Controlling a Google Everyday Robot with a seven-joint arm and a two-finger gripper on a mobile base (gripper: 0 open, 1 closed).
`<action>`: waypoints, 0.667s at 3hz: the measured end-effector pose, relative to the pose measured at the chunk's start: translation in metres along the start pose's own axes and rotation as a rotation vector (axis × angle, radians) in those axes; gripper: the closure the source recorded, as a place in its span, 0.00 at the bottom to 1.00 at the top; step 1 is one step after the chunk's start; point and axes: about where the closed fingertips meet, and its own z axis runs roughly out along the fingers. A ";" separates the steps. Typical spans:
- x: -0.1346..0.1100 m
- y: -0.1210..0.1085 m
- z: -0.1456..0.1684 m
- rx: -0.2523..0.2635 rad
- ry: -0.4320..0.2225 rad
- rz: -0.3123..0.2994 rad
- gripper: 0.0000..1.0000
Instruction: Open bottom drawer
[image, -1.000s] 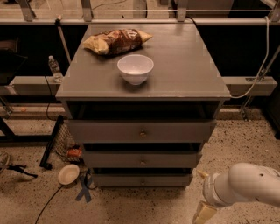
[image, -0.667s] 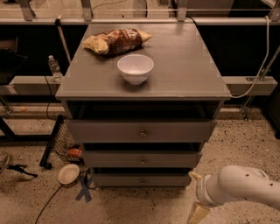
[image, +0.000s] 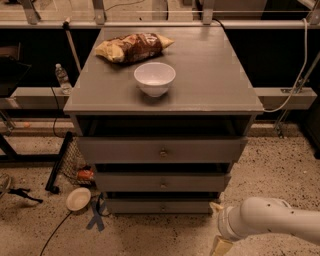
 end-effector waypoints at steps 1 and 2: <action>0.004 -0.003 0.010 0.026 -0.014 -0.004 0.00; 0.020 -0.030 0.055 0.081 -0.031 -0.015 0.00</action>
Offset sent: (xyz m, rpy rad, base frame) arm 0.0677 -0.0096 -0.1045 0.0342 -0.1294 -0.0279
